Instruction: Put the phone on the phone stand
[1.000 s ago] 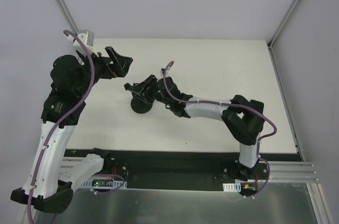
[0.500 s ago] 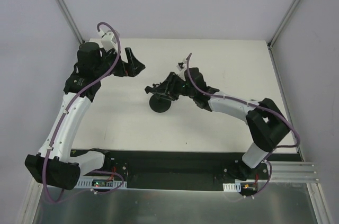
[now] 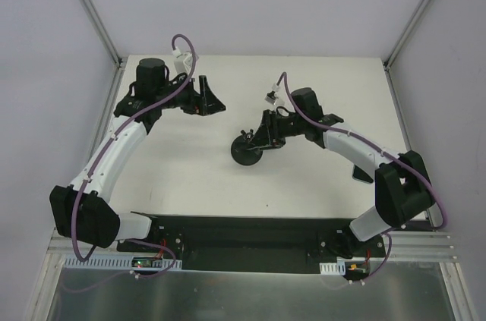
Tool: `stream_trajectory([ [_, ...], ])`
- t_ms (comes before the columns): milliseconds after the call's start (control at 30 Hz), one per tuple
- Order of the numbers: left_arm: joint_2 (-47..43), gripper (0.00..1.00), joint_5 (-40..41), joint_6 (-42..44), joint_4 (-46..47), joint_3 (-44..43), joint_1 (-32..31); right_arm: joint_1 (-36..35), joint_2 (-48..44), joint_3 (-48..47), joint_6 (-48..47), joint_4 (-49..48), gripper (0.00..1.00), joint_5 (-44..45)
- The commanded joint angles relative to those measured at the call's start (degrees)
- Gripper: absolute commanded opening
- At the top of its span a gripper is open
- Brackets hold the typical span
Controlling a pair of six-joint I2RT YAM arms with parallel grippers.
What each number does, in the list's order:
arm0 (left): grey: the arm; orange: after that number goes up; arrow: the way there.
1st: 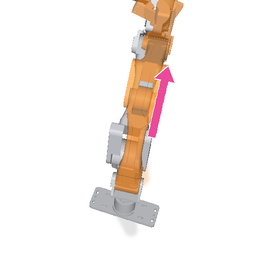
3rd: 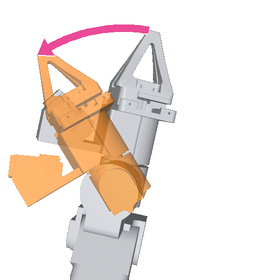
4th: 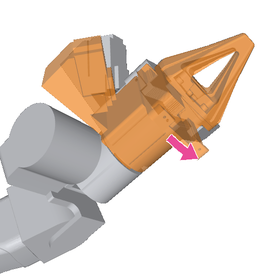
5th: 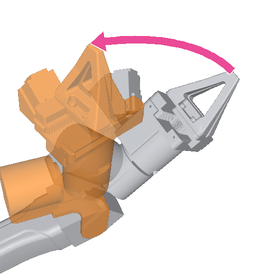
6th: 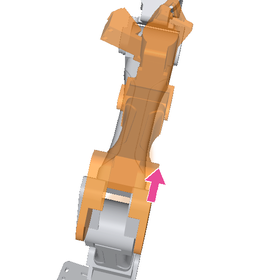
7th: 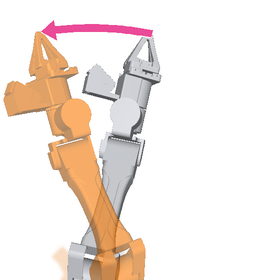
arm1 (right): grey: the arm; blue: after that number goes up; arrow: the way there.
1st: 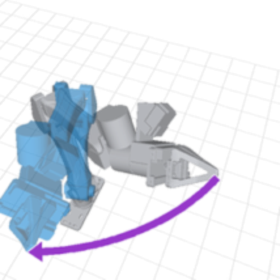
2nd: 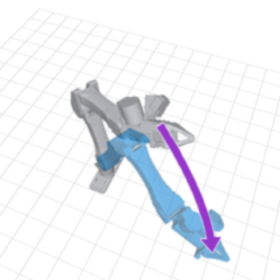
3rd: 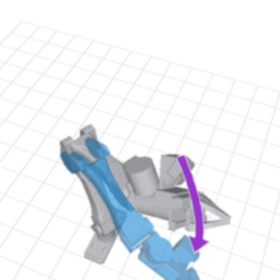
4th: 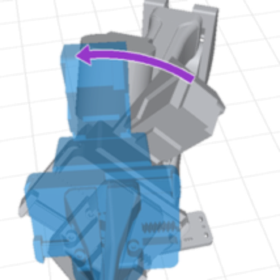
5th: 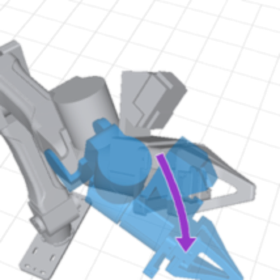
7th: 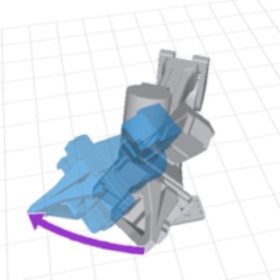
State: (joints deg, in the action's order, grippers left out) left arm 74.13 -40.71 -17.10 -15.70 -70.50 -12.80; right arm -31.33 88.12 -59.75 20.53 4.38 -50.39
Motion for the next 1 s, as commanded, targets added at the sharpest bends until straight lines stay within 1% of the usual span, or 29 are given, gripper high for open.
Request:
stream_trajectory([
  [0,0.9,0.75,-5.1,-1.0,1.8,-0.6,-3.4,1.2,1.3,-3.6,-4.4,3.7,0.01,-7.1],
  [133,1.5,0.75,-6.2,-2.2,2.6,-0.4,-4.9,-0.5,1.3,-3.4,2.7,-5.8,0.01,-10.2],
  [300,0.3,0.77,-5.2,-2.5,3.0,0.1,-4.8,-2.0,4.7,-6.0,6.1,-7.5,0.01,-8.7],
  [467,0.2,0.77,-5.7,-2.6,3.2,0.2,-4.9,-2.8,8.7,-3.7,14.3,-19.9,0.02,-8.9],
  [500,0.2,0.77,-5.6,-2.5,3.4,0.3,-4.9,-2.9,9.5,-3.1,17.5,-22.3,0.02,-8.8],
  [533,0.3,0.77,-5.5,-2.7,3.3,0.4,-4.9,-2.8,10.0,-2.6,19.5,-27.0,0.02,-8.9],
  [700,0.9,0.77,-5.8,-3.0,3.6,0.5,-4.9,-2.7,13.1,0.5,29.0,-38.3,0.01,-8.9],
  [733,1.0,0.77,-5.8,-3.1,3.6,0.5,-4.9,-2.7,13.7,0.9,31.8,-42.7,0.01,-9.3],
  [800,0.8,0.77,-5.8,-3.1,3.6,0.5,-4.9,-2.2,14.6,1.6,33.9,-45.6,0.01,-10.2],
  [833,0.8,0.77,-5.8,-3.2,3.6,0.5,-4.9,-2.2,14.9,1.9,34.7,-47.3,0.03,-10.3],
  [900,0.7,0.77,-5.9,-3.1,3.7,0.5,-4.8,-1.9,15.4,2.1,34.6,-47.4,0.05,-10.4],
  [967,0.7,0.77,-5.9,-3.2,3.8,0.5,-4.8,-1.7,15.4,2.4,34.1,-47.3,0.16,-10.4],
])
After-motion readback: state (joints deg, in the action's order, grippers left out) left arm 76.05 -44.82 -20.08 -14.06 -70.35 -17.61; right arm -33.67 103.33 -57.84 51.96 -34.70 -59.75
